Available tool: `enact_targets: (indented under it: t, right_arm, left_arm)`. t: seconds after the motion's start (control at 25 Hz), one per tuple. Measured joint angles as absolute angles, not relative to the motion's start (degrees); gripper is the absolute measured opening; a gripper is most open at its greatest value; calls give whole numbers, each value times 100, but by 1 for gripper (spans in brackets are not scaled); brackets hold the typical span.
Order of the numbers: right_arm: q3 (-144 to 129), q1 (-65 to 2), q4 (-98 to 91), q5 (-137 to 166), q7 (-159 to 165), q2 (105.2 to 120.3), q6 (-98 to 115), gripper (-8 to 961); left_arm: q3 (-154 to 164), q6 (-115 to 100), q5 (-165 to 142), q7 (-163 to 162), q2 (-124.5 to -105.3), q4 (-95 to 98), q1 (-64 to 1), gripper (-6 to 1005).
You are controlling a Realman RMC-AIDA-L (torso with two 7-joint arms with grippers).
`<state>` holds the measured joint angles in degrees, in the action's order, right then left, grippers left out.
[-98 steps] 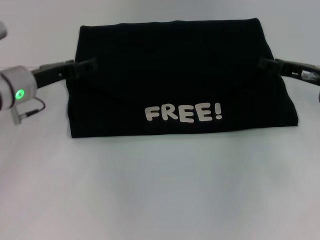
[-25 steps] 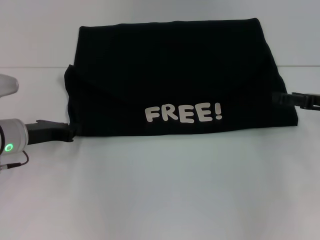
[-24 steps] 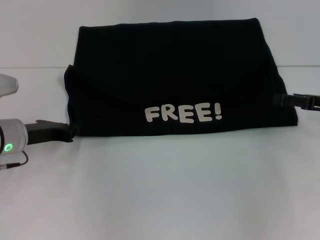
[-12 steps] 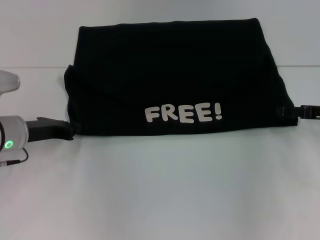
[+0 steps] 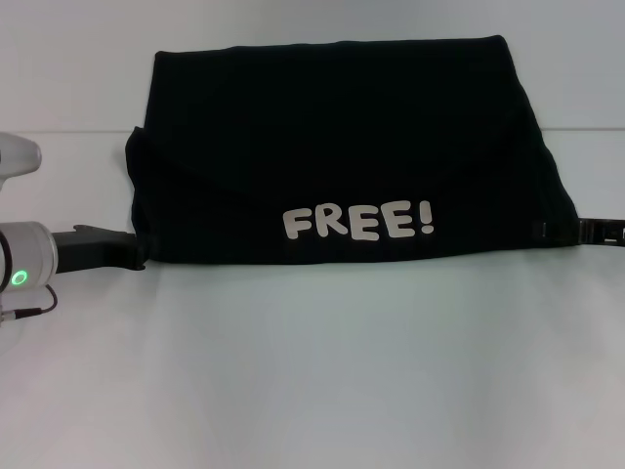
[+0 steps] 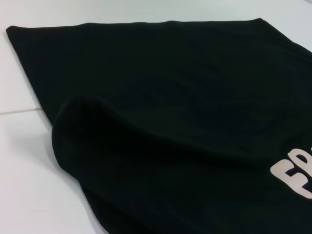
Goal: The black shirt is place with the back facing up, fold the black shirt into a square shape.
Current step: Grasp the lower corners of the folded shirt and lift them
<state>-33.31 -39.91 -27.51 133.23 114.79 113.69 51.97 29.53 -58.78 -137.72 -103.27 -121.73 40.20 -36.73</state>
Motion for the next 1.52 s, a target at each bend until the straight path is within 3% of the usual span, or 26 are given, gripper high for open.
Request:
enact_targets:
  t: [0.08,0.72,1.16,1.52]
  right_arm:
    - [-3331,-3984,-2729,13322,11480,11377,5190,860]
    - [-3271,-3854,-2785,13271,11450,11417,5176,177]
    - [-3255,-3554,-2987,13210,11411,11401,5398,-1]
    - [-3220,-2886,-3426,12587,11039,11323,6379,31]
  left_arm:
    - [2953,-5874,-13772,-10327,-12173,4018,-3673,-2]
    - [2953,-5888,-13789,-10326,-12172,4007,-3683,-2]
    - [2930,-6162,-13790,-10476,-12176,4259,-3593,-3]
    - [2891,-7500,-13792,-10700,-12230,5168,-3245,-3]
